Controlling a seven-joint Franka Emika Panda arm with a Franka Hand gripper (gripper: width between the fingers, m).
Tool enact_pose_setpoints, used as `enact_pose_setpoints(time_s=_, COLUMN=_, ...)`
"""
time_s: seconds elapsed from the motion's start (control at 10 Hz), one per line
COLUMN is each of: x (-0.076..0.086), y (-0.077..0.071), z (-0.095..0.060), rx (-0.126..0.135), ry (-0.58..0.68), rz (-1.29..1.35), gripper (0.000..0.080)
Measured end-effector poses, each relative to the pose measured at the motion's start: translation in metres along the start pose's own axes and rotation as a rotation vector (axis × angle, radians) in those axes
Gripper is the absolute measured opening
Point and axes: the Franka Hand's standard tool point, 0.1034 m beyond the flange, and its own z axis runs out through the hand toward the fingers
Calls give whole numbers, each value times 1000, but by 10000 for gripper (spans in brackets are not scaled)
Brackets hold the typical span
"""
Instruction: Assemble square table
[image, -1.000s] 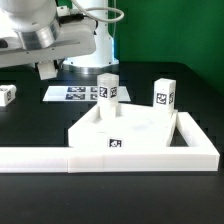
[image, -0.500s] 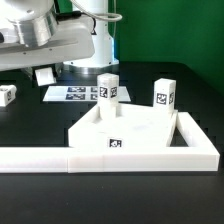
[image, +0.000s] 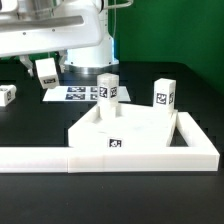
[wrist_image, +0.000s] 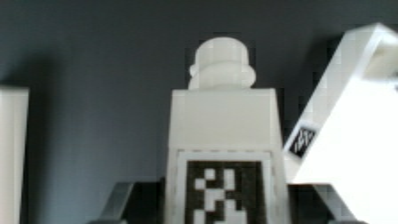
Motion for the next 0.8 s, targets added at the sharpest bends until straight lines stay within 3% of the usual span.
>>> enact_pose_setpoints(time_s=0.4, x=-3, y=16, z=4, rx=-78, ry=202, rz=20, gripper=289)
enact_pose_setpoints(time_s=0.5, x=-7, y=18, z=9, rx=-74, ry=262, rz=91, gripper=289)
enact_pose_setpoints(time_s=0.6, x=-4, y=3, z=12, rx=-35, ry=247, rz=165, gripper=289)
enact_pose_setpoints(time_s=0.8, x=31, y=-22, z=-2, rx=-7, ry=276, rz=208, gripper=289)
